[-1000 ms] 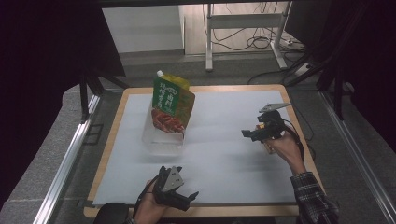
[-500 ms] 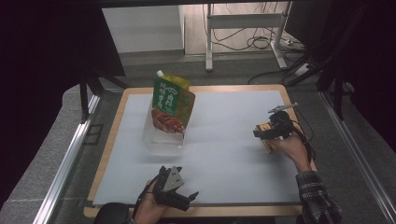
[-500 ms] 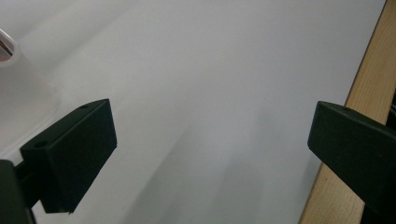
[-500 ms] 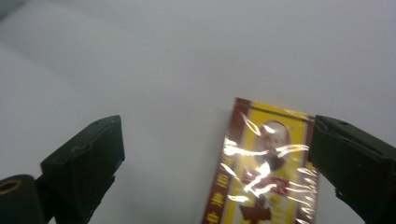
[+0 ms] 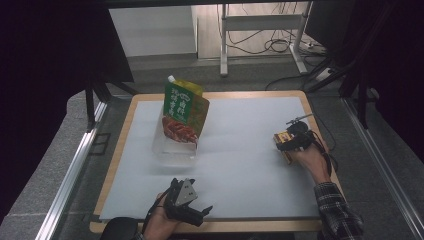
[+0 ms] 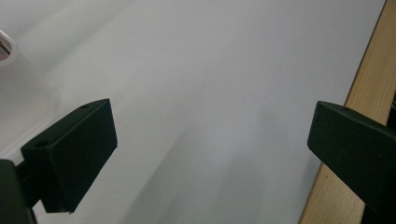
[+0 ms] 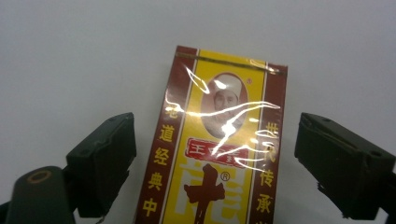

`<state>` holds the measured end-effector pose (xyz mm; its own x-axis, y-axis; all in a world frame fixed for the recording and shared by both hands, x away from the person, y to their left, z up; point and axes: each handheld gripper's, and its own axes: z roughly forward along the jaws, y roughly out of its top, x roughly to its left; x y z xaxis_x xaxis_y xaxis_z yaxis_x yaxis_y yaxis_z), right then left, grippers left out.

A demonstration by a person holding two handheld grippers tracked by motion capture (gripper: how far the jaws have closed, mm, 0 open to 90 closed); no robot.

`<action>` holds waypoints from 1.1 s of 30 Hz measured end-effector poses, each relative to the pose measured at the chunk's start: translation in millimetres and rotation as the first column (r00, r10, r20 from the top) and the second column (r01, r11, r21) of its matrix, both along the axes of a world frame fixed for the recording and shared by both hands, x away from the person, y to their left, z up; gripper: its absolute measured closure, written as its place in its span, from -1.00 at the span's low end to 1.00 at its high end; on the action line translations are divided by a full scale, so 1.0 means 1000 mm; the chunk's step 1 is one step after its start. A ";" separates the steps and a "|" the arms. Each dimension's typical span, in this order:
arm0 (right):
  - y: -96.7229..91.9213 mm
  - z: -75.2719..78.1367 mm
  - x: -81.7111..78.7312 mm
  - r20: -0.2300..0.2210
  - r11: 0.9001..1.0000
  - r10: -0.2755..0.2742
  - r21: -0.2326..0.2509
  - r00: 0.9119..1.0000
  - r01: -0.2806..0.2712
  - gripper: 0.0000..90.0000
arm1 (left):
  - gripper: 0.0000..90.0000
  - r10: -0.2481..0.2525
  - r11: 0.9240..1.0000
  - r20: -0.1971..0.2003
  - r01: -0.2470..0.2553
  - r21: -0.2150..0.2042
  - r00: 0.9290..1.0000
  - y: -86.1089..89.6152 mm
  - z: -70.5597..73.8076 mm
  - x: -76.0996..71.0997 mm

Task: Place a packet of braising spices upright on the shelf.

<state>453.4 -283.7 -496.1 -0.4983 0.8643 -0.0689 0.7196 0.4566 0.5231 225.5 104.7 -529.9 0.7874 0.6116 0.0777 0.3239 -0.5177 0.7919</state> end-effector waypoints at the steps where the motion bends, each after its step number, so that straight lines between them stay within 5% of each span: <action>1: -0.001 -0.001 0.000 -0.009 1.000 -0.005 -0.004 1.000 0.005 -0.66 | -0.98 0.000 1.000 0.000 0.000 0.000 1.000 0.000 0.000 0.000; 14: -0.002 -0.002 0.000 -0.074 0.999 -0.032 0.031 0.997 0.035 -0.30 | -0.98 0.001 1.000 0.004 -0.001 0.000 1.000 0.000 0.000 -0.001; 19: 0.000 0.008 -0.005 -0.061 0.999 0.030 0.035 0.998 -0.028 -0.29 | -0.98 0.002 1.000 0.005 -0.002 -0.001 1.000 0.000 0.000 0.000; 22: 0.006 0.018 -0.013 -0.064 0.993 0.114 0.049 0.991 -0.111 -0.29 | -0.98 0.001 1.000 0.005 -0.001 0.000 1.000 0.000 0.000 -0.001; 28: 0.033 0.023 -0.029 -0.083 0.958 0.285 0.032 0.955 -0.284 -0.29 | -0.97 0.000 1.000 0.006 0.000 0.001 1.000 0.000 0.001 -0.001; 33: 0.056 0.017 -0.040 -0.142 0.917 0.394 -0.013 0.908 -0.399 -0.29 | -0.97 0.000 1.000 0.007 0.000 0.001 1.000 0.000 0.001 -0.001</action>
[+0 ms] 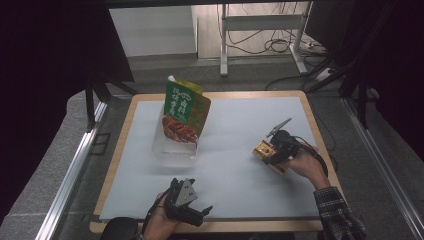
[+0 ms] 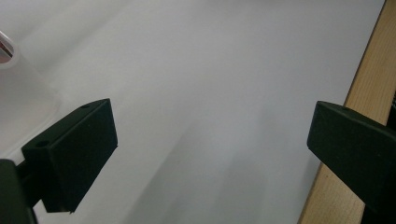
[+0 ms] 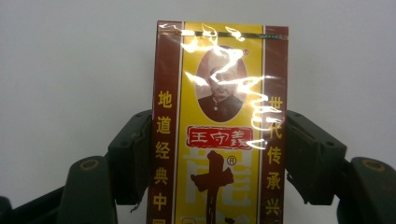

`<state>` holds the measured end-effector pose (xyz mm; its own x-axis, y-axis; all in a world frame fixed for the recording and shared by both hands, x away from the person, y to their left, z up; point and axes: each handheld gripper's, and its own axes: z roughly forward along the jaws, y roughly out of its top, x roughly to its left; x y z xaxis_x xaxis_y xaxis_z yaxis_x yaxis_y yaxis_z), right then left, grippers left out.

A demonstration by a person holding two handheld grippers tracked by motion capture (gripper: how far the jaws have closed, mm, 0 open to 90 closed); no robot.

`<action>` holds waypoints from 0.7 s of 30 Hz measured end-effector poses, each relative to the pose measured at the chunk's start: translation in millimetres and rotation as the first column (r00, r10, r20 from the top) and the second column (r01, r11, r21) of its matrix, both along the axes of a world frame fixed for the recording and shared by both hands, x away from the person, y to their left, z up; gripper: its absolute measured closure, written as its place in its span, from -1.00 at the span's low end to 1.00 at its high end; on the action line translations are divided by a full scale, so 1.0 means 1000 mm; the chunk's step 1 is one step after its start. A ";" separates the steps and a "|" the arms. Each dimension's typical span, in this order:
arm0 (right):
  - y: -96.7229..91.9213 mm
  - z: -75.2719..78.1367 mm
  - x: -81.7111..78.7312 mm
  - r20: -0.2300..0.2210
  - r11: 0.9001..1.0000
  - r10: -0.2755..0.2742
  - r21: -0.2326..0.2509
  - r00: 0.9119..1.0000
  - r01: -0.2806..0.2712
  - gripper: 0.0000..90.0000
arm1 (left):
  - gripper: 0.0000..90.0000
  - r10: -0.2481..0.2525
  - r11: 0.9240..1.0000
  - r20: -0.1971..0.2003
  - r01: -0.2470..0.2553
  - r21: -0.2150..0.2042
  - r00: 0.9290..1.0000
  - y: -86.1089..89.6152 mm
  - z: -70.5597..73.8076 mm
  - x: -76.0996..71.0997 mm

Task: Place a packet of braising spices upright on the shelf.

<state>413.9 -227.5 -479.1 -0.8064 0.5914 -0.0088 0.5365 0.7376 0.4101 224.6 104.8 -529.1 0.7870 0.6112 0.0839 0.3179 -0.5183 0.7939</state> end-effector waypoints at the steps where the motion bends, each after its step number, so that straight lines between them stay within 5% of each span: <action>1: 0.004 -0.003 -0.001 -0.006 0.999 0.022 -0.024 1.000 -0.022 -0.29 | -0.97 0.000 1.000 0.000 0.000 0.000 1.000 0.000 0.000 0.000; 5: 0.008 -0.011 -0.001 -0.018 0.997 0.041 -0.066 0.999 -0.042 -0.31 | -0.97 0.001 1.000 0.002 -0.001 0.000 1.000 0.000 0.000 0.000; 9: 0.007 -0.010 0.002 -0.019 0.998 0.024 -0.057 1.000 -0.025 -0.47 | -0.97 -0.002 1.000 -0.001 0.002 0.000 1.000 0.000 0.000 0.000; 14: 0.019 -0.010 0.008 -0.071 0.994 0.031 -0.101 0.997 -0.038 -0.54 | -0.97 -0.002 1.000 0.000 0.002 0.002 1.000 0.000 0.000 0.000; 17: 0.029 -0.016 0.012 -0.091 0.984 0.036 -0.172 0.995 -0.051 -0.53 | -0.97 -0.002 1.000 -0.001 0.002 0.001 1.000 0.000 0.000 0.000; 21: 0.033 -0.016 0.018 -0.105 0.979 0.012 -0.201 0.994 -0.033 -0.31 | -0.97 -0.004 1.000 -0.001 0.004 0.004 1.000 -0.001 0.000 0.000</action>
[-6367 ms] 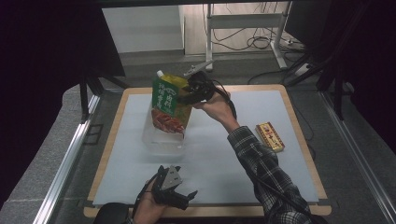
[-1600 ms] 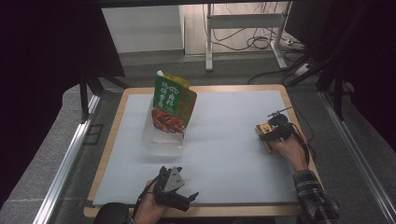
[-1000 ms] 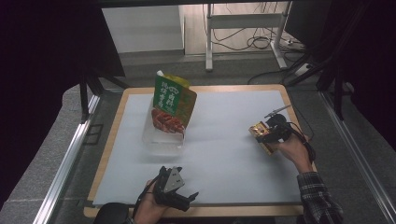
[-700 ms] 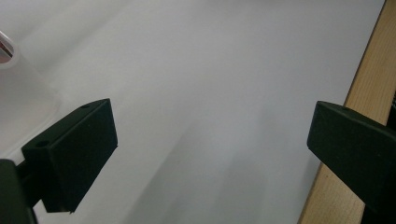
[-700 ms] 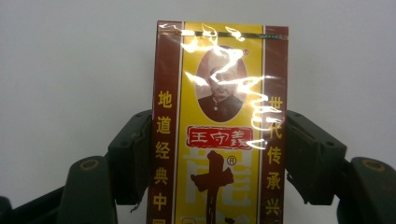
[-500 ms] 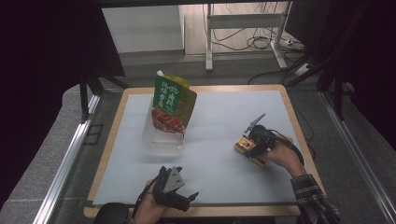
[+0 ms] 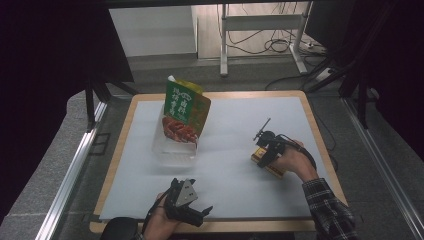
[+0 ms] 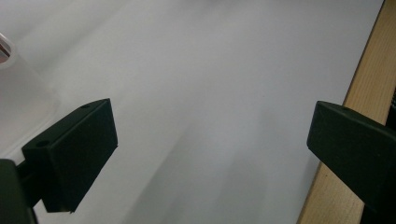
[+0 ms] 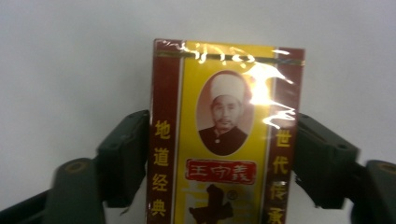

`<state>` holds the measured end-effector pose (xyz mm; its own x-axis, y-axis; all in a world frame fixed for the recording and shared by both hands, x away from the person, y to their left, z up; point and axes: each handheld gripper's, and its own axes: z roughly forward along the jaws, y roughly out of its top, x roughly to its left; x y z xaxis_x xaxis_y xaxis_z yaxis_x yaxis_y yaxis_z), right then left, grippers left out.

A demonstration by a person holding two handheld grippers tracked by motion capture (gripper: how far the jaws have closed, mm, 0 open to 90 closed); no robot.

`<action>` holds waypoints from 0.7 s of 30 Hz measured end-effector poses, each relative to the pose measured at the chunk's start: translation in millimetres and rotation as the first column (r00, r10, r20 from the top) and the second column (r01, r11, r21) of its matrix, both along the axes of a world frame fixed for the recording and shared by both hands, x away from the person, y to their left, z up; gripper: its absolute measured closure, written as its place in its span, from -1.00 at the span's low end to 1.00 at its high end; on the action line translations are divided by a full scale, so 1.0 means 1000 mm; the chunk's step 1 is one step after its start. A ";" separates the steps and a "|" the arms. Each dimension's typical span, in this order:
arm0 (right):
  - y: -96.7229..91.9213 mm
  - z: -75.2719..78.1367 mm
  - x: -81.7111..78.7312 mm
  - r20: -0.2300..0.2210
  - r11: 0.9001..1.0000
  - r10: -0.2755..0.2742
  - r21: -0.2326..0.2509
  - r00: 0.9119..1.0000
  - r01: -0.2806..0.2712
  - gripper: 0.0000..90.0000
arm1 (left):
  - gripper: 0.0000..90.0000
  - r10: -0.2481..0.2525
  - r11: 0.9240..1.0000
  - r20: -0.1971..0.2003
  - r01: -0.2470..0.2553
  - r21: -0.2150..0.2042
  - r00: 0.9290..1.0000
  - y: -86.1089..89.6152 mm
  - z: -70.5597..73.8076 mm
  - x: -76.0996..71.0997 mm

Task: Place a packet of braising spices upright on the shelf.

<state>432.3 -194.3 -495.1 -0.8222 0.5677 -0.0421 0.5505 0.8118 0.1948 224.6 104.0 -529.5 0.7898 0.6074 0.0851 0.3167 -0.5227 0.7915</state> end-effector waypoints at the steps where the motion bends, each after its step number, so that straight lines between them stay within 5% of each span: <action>1: 0.000 0.001 0.001 -0.012 1.000 -0.009 0.001 1.000 0.009 -0.30 | -0.97 0.001 1.000 0.000 -0.001 -0.001 1.000 0.000 0.000 0.000; 4: -0.002 0.004 -0.001 0.007 1.000 -0.017 0.019 1.000 0.017 -0.30 | -0.97 0.002 1.000 0.000 -0.002 -0.003 1.000 0.000 0.000 0.000; 7: -0.006 0.011 -0.003 0.021 0.994 -0.036 0.101 0.999 0.033 -0.29 | -0.97 0.002 1.000 0.001 -0.002 -0.002 1.000 0.000 0.000 0.000; 13: -0.012 0.023 -0.010 0.068 0.983 -0.031 0.185 0.997 0.018 -0.29 | -0.97 0.001 1.000 0.003 -0.001 0.003 1.000 0.000 0.000 0.000; 21: -0.014 0.032 -0.018 0.111 0.972 -0.037 0.233 0.993 0.010 -0.30 | -0.97 0.003 1.000 0.003 -0.003 -0.002 1.000 0.000 0.000 0.000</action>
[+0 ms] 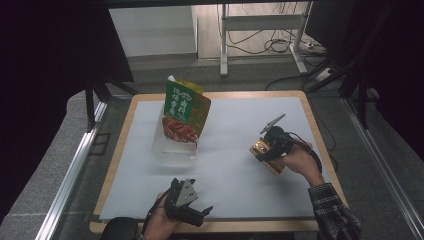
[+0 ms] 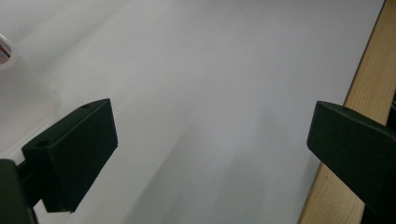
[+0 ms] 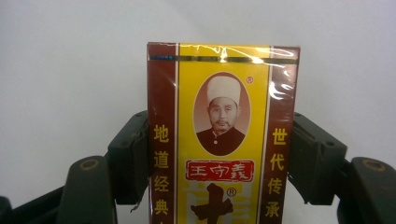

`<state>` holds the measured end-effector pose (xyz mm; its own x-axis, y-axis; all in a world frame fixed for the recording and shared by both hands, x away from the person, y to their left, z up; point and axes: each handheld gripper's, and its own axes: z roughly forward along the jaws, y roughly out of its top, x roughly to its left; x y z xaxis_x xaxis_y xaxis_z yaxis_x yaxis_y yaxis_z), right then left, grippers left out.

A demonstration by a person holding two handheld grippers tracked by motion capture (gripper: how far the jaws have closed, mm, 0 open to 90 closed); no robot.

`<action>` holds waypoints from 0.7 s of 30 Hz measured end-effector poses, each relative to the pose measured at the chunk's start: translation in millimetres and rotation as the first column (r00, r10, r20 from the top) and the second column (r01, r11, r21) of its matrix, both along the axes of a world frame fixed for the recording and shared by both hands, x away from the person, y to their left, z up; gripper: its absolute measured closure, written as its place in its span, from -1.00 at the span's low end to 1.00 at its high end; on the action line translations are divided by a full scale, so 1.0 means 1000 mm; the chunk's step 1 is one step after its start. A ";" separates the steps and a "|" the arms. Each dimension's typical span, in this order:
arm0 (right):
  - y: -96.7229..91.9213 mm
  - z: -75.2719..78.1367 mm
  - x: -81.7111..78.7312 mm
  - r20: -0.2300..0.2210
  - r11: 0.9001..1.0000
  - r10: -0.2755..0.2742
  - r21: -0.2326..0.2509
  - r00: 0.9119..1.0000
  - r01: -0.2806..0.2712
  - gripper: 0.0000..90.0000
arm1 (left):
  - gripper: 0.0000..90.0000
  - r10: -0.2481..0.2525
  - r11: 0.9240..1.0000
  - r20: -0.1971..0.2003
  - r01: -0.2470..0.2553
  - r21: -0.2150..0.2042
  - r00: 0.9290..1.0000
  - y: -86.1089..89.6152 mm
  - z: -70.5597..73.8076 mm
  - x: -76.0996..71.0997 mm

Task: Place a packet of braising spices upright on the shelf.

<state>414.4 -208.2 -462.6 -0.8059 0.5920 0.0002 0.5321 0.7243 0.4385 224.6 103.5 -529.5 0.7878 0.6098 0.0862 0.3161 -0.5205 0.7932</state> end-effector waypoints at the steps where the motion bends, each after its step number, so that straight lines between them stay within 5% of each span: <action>1: -0.001 0.001 0.000 0.010 1.000 0.006 0.010 1.000 -0.006 -0.29 | -0.97 0.001 1.000 0.000 -0.001 -0.001 1.000 0.000 0.000 0.000; 21: 0.000 0.014 -0.012 0.122 0.985 0.033 0.165 0.992 -0.053 -0.29 | -0.97 0.004 1.000 0.006 -0.004 -0.002 1.000 0.001 0.001 -0.001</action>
